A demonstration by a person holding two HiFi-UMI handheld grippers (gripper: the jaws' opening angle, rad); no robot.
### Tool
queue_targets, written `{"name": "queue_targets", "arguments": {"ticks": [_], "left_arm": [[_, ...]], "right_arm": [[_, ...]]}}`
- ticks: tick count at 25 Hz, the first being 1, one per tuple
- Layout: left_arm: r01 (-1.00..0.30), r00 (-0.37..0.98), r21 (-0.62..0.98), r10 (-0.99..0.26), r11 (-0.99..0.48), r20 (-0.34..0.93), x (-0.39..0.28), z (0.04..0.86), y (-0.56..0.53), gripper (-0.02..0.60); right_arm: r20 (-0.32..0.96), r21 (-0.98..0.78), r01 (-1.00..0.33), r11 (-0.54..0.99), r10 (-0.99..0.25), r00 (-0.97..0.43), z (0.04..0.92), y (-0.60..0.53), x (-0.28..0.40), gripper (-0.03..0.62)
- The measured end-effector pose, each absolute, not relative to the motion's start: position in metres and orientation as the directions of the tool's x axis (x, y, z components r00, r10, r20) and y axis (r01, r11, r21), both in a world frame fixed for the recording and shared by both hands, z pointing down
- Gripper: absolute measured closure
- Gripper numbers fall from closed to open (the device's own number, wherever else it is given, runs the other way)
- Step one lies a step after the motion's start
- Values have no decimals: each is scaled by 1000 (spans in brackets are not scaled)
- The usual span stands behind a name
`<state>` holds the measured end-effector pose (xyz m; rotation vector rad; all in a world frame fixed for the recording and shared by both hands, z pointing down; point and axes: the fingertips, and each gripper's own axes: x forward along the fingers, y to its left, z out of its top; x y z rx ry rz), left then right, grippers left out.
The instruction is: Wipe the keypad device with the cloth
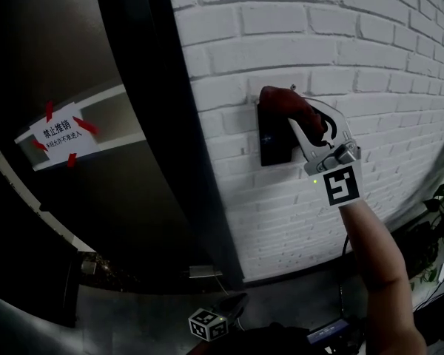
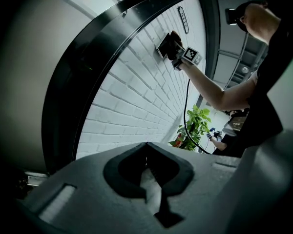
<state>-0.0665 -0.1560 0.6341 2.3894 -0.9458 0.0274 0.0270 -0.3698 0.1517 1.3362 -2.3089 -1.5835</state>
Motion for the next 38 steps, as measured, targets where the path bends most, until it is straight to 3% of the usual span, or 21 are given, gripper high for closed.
{"name": "queue_targets", "arguments": {"ticks": [3,6,13,15,19,25,27,29,34,38], "left_arm": [[-636,751,495,-622,-592,221,-67,637,-154,577],[-640,746,501,-628,-582,223,-71,636,-153,577],[-642,746,498,-625,-583,231,-71,639,-155,577],[-642,746,501,-623,-580,236,-72,639,-156,577],[-643,745,501,-627,-580,230,-74,637,-160,577],[-639,747,497,-628,-587,219,-75,635,-163,577],[-643,742,496,-635,-584,214,-76,637,-165,577],[-648,737,496,-640,-578,217,-79,639,-165,577],[-652,735,494,-640,-576,224,-80,638,-163,577],[-649,738,494,-636,-579,224,-74,633,-161,577]], "right_arm": [[-448,606,-750,264,-666,-596,177,-377,46,494],[-391,377,-823,425,-732,-558,218,-396,64,493],[-210,418,-786,454,-794,-571,294,-397,53,497],[-196,580,-729,363,-806,-558,295,-382,45,496],[-178,859,-489,150,-809,-560,297,-363,12,491],[-148,989,-107,-105,-794,-589,314,-361,-41,491],[-146,988,-57,-140,-773,-617,305,-361,-49,491],[-163,986,-121,-111,-747,-645,280,-359,-47,487],[-323,900,-435,-15,-693,-644,174,-364,-18,488],[-388,833,-552,20,-690,-611,144,-368,11,488]]}}
